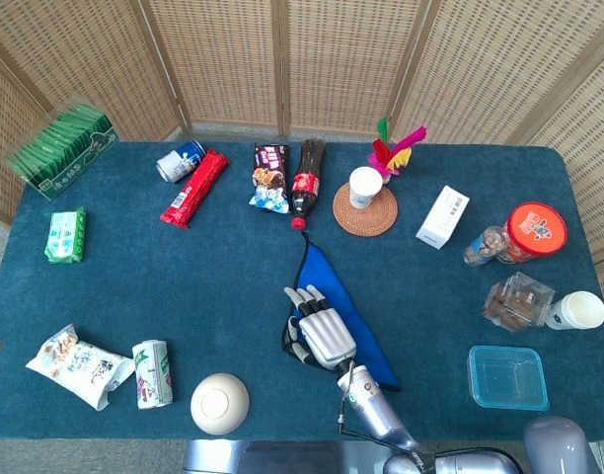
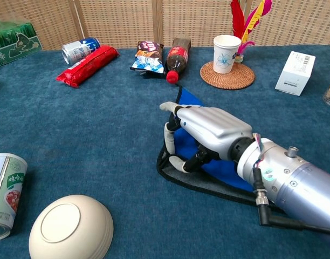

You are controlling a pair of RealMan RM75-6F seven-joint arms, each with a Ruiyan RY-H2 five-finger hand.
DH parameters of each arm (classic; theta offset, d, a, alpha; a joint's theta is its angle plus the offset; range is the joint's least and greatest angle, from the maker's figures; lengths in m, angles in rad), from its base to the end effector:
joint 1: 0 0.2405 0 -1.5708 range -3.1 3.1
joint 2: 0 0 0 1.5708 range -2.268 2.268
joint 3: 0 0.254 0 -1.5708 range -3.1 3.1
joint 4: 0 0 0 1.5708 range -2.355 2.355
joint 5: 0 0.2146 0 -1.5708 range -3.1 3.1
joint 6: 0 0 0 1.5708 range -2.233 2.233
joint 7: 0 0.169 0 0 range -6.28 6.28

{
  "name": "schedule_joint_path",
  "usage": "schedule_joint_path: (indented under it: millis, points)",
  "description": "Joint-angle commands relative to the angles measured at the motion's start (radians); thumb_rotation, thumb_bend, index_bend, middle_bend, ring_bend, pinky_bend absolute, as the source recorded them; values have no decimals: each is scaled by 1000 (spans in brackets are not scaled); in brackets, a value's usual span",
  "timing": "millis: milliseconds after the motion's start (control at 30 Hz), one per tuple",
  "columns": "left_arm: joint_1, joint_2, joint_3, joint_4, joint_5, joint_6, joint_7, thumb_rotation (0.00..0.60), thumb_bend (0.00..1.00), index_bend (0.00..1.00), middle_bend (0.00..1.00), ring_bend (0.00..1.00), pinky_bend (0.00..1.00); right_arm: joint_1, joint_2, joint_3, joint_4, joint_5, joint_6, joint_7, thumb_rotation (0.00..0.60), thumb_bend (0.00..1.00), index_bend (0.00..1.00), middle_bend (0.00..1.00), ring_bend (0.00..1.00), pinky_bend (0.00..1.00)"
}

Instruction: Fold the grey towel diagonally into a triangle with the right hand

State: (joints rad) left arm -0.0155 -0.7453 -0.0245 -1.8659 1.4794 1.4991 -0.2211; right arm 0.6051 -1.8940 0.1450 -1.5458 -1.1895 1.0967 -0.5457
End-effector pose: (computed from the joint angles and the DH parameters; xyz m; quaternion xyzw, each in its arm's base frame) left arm -0.2944 0.1778 0.2422 -0.5525 -0.4409 -0.3948 0.5870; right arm -0.0752 -0.2709 -0.1135 0.7322 -0.4146 0.4144 0.3468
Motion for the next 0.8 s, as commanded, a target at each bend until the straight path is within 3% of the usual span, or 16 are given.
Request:
schedule_joint_path:
  millis: [33, 167, 233, 367, 800]
  points:
    - [1, 0, 0, 0, -2, 2, 1, 600, 307, 0, 0, 0, 9, 2, 4, -3, 3, -10, -4, 14, 600, 362, 667, 8, 0, 0]
    - [1, 0, -1, 0, -3, 1, 0, 600, 306, 0, 0, 0, 9, 7, 20, -12, 8, -34, -18, 45, 600, 86, 482, 0, 0, 0]
    - [0, -1, 0, 0, -1, 0, 3, 600, 306, 0, 0, 0, 9, 8, 30, -13, 4, -44, -28, 73, 595, 15, 385, 0, 0, 0]
    - [1, -1, 1, -1, 1, 2, 5, 600, 307, 0, 0, 0, 9, 10, 42, -16, -6, -56, -34, 100, 529, 0, 297, 0, 0, 0]
    - [1, -3, 3, -4, 7, 3, 9, 600, 307, 0, 0, 0, 9, 12, 101, 22, -69, -75, -9, 141, 526, 0, 290, 0, 0, 0]
